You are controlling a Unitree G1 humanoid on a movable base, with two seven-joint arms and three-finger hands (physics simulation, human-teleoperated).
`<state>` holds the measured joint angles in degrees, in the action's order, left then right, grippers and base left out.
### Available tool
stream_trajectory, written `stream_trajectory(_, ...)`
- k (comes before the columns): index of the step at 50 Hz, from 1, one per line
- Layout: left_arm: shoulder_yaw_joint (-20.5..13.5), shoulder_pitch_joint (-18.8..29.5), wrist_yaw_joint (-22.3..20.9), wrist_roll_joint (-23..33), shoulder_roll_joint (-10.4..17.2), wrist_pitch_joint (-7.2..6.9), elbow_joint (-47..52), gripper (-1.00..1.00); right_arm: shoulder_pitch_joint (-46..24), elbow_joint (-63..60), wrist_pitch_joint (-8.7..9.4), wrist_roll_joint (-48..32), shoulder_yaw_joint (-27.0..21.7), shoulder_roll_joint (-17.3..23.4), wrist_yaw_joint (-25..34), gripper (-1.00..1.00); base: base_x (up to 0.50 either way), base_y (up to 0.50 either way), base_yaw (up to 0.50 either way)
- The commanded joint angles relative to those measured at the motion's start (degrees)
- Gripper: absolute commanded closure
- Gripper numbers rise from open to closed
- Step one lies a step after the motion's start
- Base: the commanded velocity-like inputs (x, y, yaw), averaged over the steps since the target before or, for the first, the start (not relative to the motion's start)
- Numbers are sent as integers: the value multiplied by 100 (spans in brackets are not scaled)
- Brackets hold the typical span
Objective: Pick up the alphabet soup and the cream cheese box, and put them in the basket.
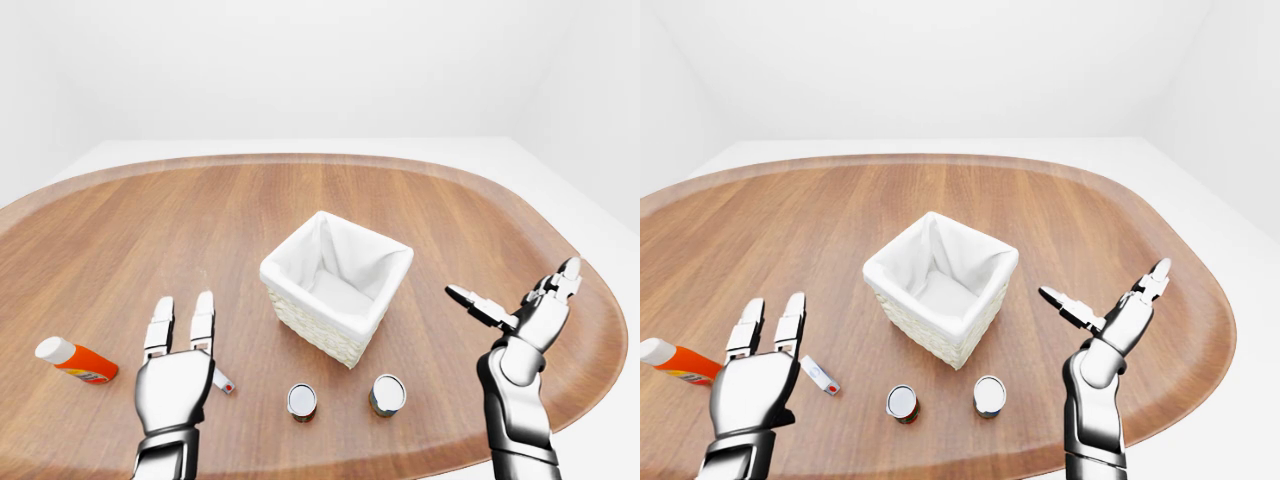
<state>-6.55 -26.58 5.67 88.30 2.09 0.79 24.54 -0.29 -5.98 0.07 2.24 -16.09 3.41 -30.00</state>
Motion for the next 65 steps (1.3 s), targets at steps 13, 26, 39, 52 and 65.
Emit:
stream_trajectory(13, 330, 509, 1177, 217, 405, -297, -2245, -100, 28, -41, -39, 25, 24, -19, 0, -100, 0, 0, 0)
stream_trajectory(26, 671, 836, 1750, 68, 737, -579, -3296, -100, 32, -61, 1, 3, 25, -21, 0, -100, 0, 0, 0)
stream_trajectory(39, 834, 997, 1932, 56, 883, -579, -3831, -100, 17, -5, -24, -20, 38, -16, 0, -100, 0, 0, 0)
stream_trajectory(52, 1056, 1322, 2189, -37, 959, -579, -4700, -100, 14, 16, -19, -41, 51, -15, 0, -100, 0, 0, 0)
stream_trajectory(65, 1213, 1638, 2390, -238, 1050, -579, -5661, -100, 1, 50, -29, -49, 47, -14, 0, -100, 0, 0, 0)
